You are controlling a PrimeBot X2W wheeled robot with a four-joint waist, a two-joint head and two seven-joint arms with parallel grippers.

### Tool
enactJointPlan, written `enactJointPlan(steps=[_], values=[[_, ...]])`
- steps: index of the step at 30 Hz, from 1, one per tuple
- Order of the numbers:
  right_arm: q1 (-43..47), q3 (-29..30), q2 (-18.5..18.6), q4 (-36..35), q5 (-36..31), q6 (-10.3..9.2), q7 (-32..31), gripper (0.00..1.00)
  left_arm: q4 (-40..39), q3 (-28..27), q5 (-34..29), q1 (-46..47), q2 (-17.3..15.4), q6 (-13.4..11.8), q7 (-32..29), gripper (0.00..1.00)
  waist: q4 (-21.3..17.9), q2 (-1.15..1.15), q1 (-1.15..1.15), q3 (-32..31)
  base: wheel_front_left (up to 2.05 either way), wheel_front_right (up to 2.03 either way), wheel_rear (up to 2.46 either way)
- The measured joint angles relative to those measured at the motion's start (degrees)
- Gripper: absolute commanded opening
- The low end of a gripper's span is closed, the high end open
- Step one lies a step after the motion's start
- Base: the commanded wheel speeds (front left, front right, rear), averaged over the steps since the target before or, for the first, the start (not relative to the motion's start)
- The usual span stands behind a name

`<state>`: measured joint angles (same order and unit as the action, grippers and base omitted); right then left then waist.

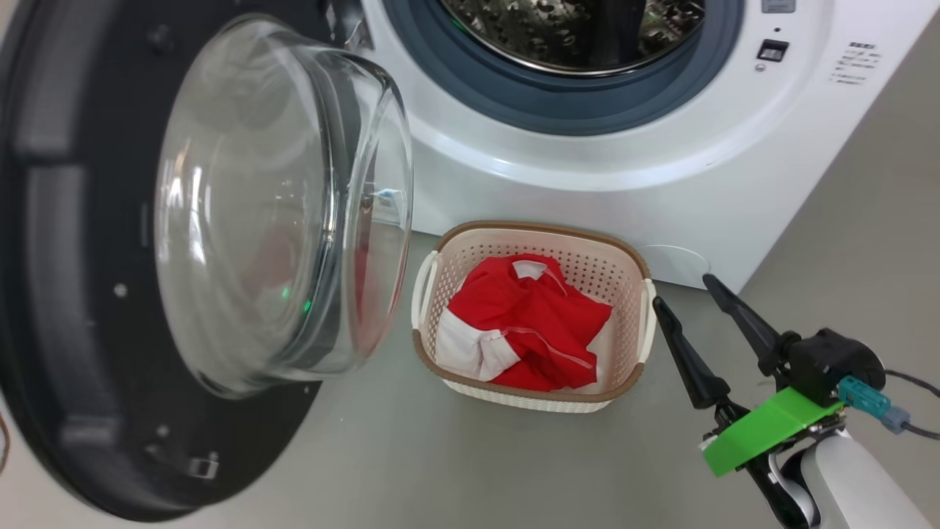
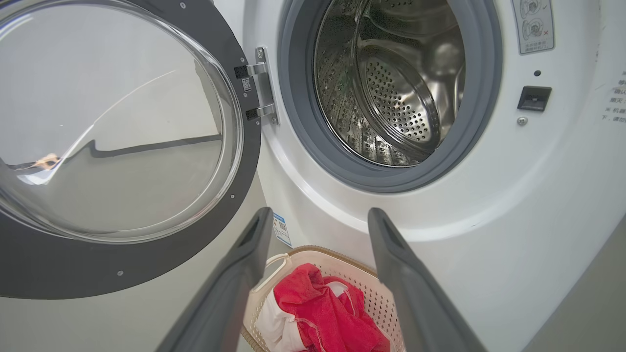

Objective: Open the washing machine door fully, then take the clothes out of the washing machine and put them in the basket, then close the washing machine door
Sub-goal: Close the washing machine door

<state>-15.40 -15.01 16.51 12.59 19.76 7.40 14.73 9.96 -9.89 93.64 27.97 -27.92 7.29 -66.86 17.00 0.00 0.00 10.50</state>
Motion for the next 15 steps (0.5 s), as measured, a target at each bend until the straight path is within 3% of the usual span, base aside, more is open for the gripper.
enactJointPlan(steps=[15], values=[[1.5, 1.0, -1.1, -0.5, 0.0, 0.00, 0.0, 1.00, -10.3, 4.0, 2.3, -2.1, 2.2, -0.1, -4.3, 0.00, -3.7, 0.00, 0.00, -1.3, 0.00, 0.00, 0.00]])
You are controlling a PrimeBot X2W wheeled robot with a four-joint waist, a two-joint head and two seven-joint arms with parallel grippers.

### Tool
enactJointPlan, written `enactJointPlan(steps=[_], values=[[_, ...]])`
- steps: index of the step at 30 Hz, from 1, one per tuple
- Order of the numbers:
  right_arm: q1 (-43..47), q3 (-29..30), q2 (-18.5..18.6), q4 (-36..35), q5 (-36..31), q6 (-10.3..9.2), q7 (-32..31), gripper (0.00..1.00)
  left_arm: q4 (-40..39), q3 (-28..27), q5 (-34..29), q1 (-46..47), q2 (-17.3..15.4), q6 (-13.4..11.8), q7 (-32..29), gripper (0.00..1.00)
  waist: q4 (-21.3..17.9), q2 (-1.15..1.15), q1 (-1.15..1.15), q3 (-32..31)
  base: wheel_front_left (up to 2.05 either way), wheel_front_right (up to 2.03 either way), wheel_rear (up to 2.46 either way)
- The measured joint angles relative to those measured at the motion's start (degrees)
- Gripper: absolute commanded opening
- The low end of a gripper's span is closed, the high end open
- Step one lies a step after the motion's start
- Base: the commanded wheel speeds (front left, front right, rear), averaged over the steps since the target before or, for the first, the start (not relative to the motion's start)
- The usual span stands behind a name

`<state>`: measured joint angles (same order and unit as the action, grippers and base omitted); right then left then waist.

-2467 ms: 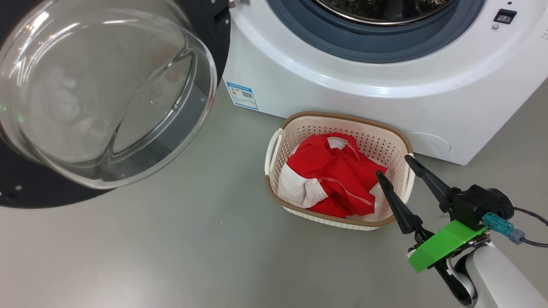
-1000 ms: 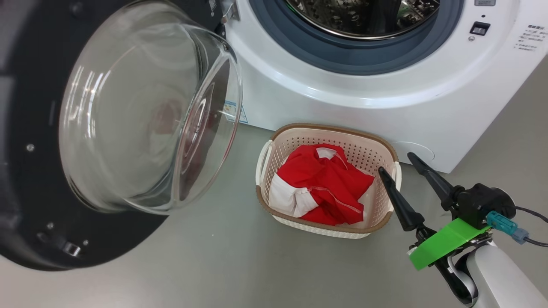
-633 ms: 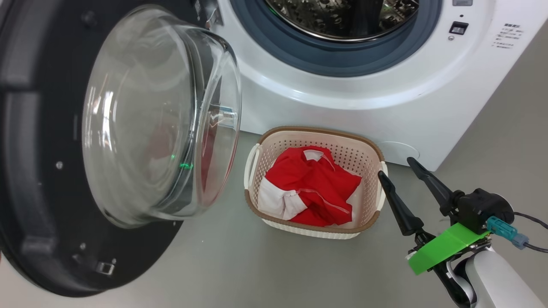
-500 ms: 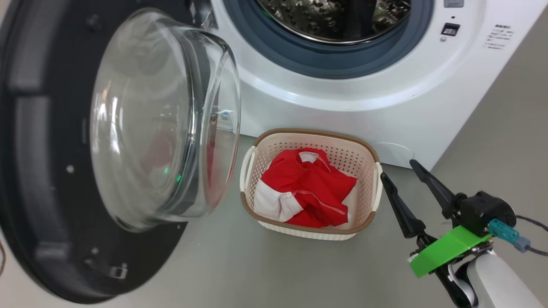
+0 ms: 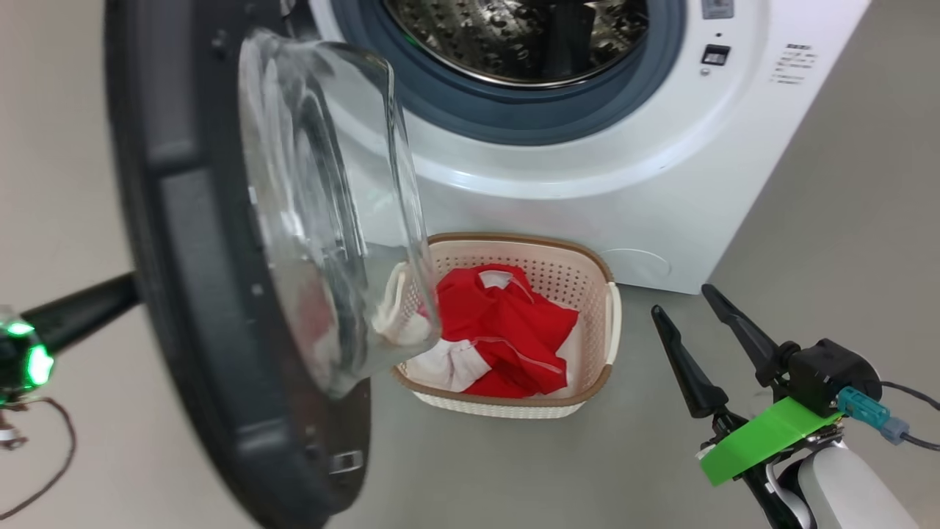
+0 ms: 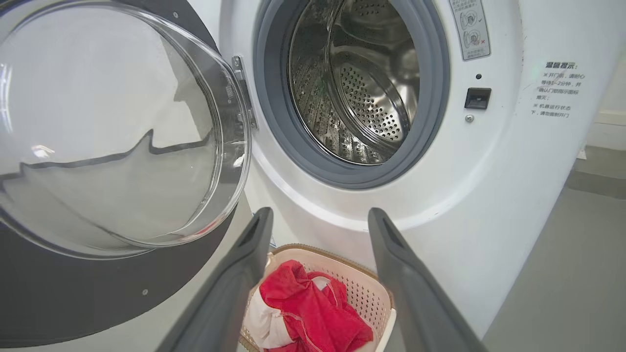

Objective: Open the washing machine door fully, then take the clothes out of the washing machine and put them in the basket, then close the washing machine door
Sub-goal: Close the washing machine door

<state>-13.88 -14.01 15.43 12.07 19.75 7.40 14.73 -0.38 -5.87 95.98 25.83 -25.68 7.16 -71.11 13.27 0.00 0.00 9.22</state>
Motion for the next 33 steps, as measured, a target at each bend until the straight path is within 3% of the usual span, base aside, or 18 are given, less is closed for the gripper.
enactJointPlan(steps=[20, 33], values=[[1.0, 1.7, -2.4, -1.0, -0.5, 0.00, 0.0, 1.00, -6.2, 8.2, -2.2, 3.9, 5.8, -1.9, -0.1, 0.00, -8.7, 0.00, 0.00, 1.2, 0.00, 0.00, 0.00], [-0.6, 2.9, -5.0, -2.2, -2.0, 0.00, 0.0, 1.00, -2.3, 9.3, -5.2, 12.7, 7.6, -2.4, 2.2, 0.00, -15.6, 0.00, 0.00, 5.0, 0.00, 0.00, 0.00]])
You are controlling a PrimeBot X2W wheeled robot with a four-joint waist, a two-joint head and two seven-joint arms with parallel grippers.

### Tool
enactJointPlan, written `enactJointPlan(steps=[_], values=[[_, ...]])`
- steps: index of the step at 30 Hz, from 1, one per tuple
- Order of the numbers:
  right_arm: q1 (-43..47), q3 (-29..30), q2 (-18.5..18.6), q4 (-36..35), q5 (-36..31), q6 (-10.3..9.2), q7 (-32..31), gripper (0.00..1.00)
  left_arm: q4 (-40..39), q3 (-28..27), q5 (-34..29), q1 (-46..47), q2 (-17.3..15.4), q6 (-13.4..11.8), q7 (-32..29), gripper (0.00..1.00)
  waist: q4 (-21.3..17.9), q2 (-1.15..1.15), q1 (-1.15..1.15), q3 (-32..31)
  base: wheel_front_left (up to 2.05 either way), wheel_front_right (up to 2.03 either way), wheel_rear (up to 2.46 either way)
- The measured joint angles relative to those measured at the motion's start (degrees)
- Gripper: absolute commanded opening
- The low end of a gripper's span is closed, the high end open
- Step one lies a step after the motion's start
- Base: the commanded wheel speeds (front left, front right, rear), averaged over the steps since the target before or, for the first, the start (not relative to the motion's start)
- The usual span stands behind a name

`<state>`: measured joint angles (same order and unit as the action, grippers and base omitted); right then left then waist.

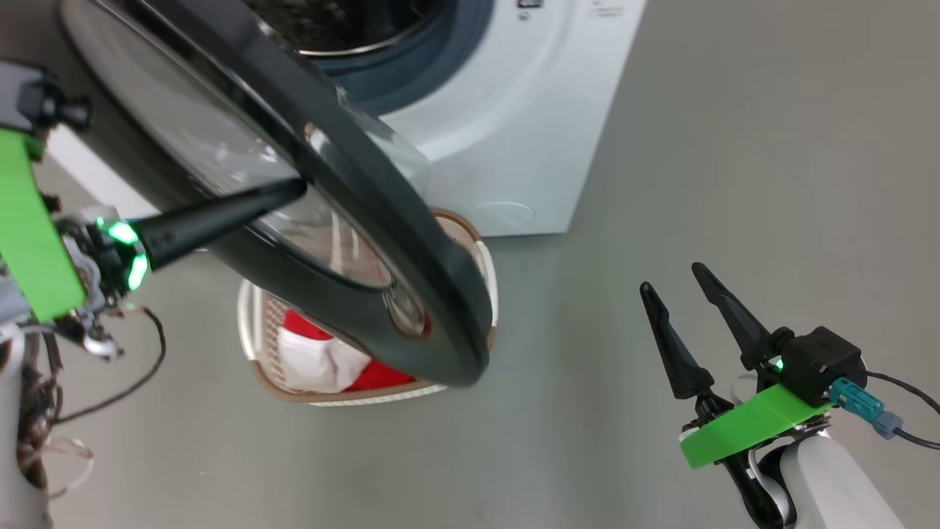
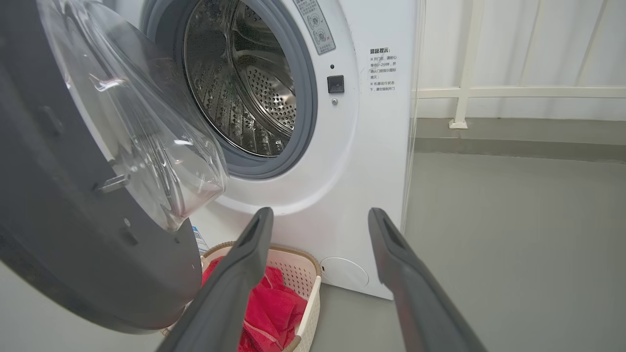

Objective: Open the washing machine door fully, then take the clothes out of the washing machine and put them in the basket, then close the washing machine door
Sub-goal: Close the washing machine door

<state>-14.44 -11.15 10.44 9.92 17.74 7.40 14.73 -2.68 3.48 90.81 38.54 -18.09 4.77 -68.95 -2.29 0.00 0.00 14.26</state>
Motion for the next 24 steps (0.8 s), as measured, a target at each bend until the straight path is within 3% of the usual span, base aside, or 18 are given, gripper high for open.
enactJointPlan(steps=[24], values=[[-2.1, 0.8, -3.9, -1.0, -0.5, 0.00, 0.0, 1.00, 17.3, -1.0, -7.4, 16.1, 0.3, 1.2, 7.4, 0.00, -9.2, 0.00, 0.00, 6.7, 0.00, 0.00, 0.00]])
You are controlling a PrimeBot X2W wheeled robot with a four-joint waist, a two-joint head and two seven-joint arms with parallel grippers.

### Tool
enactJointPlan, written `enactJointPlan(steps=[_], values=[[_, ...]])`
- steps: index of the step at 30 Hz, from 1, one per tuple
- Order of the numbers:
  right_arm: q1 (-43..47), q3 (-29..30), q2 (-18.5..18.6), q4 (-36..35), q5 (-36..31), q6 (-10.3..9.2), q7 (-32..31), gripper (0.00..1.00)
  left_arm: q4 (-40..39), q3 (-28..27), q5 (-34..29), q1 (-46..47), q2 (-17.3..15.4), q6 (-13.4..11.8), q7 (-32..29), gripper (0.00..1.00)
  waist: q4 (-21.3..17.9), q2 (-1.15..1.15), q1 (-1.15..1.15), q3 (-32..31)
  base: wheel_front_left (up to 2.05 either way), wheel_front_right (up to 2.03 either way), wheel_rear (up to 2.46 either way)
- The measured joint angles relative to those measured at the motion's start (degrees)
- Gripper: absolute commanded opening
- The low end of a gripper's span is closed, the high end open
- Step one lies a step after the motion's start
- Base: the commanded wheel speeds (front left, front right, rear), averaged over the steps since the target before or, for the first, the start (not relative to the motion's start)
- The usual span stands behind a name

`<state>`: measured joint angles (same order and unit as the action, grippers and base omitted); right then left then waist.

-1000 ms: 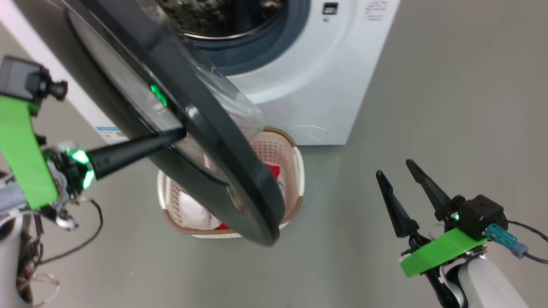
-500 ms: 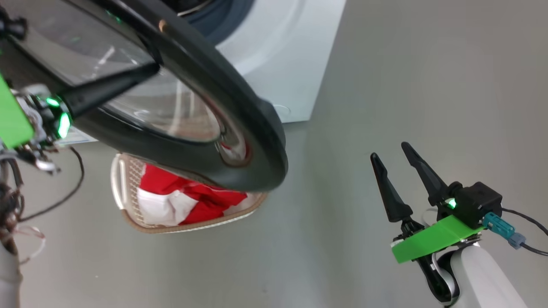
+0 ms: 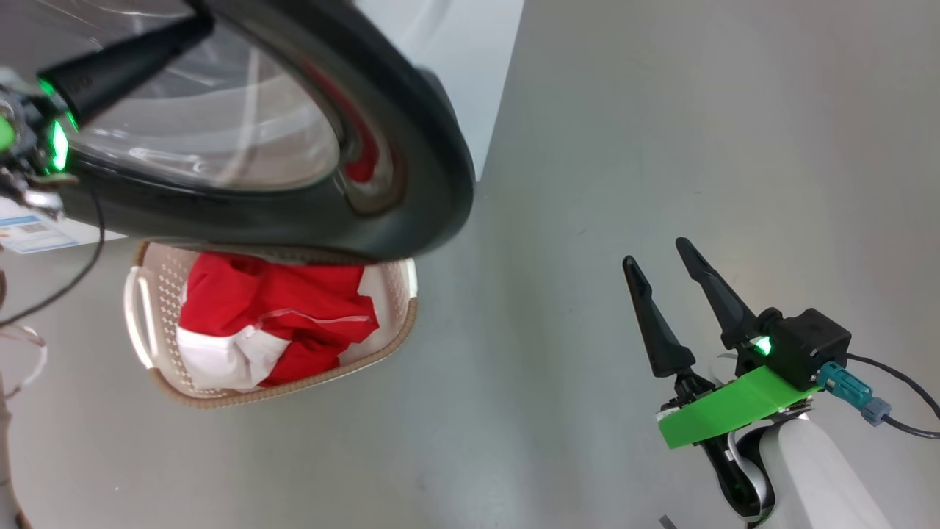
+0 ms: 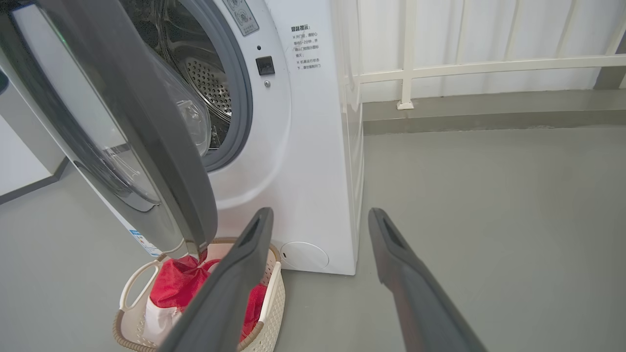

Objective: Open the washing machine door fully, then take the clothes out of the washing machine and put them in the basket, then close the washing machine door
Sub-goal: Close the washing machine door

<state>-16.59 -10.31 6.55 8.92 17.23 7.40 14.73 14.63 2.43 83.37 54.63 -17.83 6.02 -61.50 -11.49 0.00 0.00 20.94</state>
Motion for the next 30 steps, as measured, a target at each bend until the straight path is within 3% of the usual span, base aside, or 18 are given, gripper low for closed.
enactJointPlan(steps=[13, 28, 30], values=[[-0.7, -0.1, -0.9, 0.0, 0.0, 0.00, 0.0, 1.00, 7.0, -0.2, -3.3, 5.6, 0.0, 0.8, 6.8, 0.00, -2.2, 0.00, 0.00, 0.6, 0.00, 0.00, 0.00], [-0.9, -0.1, -0.2, 0.2, 0.0, 0.00, 0.0, 1.00, 3.9, 2.1, -1.0, 2.9, -0.6, 0.8, 8.7, 0.00, -0.2, 0.00, 0.00, -0.8, 0.00, 0.00, 0.00], [-0.9, -0.1, 0.3, 0.3, 0.0, 0.00, 0.0, 1.00, 2.6, 2.1, -0.4, 1.3, -0.6, 0.8, 8.8, 0.16, 0.4, 0.00, 0.00, -1.2, 0.00, 0.00, 0.00]])
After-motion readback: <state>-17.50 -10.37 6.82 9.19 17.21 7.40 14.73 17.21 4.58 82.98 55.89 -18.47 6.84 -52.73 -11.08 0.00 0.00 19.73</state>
